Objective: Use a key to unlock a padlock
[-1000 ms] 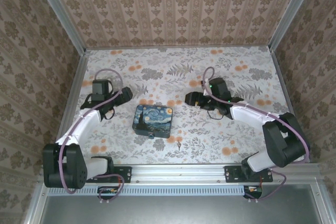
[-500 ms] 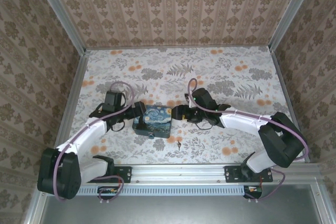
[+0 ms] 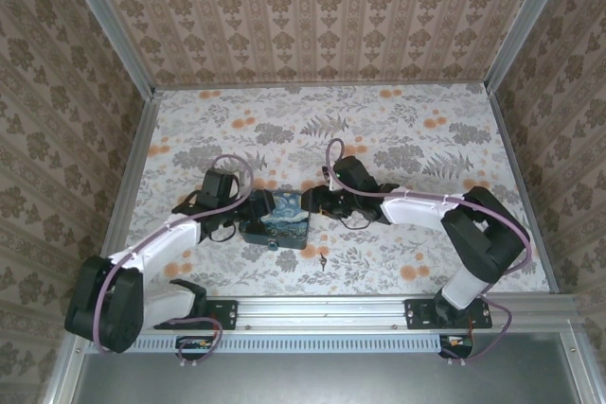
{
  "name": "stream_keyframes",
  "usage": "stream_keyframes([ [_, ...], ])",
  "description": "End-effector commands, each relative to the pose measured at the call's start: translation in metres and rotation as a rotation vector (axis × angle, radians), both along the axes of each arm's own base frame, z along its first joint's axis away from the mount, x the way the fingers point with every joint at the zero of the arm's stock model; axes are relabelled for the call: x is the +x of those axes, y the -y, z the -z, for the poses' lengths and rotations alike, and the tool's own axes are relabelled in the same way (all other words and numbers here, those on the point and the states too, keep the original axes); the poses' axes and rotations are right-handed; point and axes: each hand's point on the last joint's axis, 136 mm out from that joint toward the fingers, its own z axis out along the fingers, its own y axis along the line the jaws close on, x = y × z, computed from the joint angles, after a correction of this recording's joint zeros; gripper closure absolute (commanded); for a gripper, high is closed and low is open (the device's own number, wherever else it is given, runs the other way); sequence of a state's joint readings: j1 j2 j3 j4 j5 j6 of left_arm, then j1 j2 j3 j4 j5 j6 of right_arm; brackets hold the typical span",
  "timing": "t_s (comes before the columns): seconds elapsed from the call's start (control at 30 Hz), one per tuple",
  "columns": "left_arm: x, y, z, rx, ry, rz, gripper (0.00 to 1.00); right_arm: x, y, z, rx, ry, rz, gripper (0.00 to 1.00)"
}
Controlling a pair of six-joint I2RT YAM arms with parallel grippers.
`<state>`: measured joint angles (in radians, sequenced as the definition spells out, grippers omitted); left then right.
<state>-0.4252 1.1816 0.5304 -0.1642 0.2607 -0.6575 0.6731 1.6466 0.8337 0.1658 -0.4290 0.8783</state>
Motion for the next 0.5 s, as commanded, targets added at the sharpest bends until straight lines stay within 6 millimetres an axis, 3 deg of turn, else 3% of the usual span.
stream_keyframes([
  [0.0,0.009,0.016,-0.006,-0.054,0.012,0.002,0.01,0.009,-0.011,-0.01,0.052,-0.005,0.003,0.54],
  [0.2,0.018,0.055,-0.007,-0.1,0.02,0.063,0.0,0.032,0.0,-0.01,0.086,-0.021,0.073,0.61],
  [0.47,0.067,0.104,-0.005,-0.144,0.031,0.109,0.0,0.09,0.035,-0.015,0.108,-0.006,0.209,0.61],
])
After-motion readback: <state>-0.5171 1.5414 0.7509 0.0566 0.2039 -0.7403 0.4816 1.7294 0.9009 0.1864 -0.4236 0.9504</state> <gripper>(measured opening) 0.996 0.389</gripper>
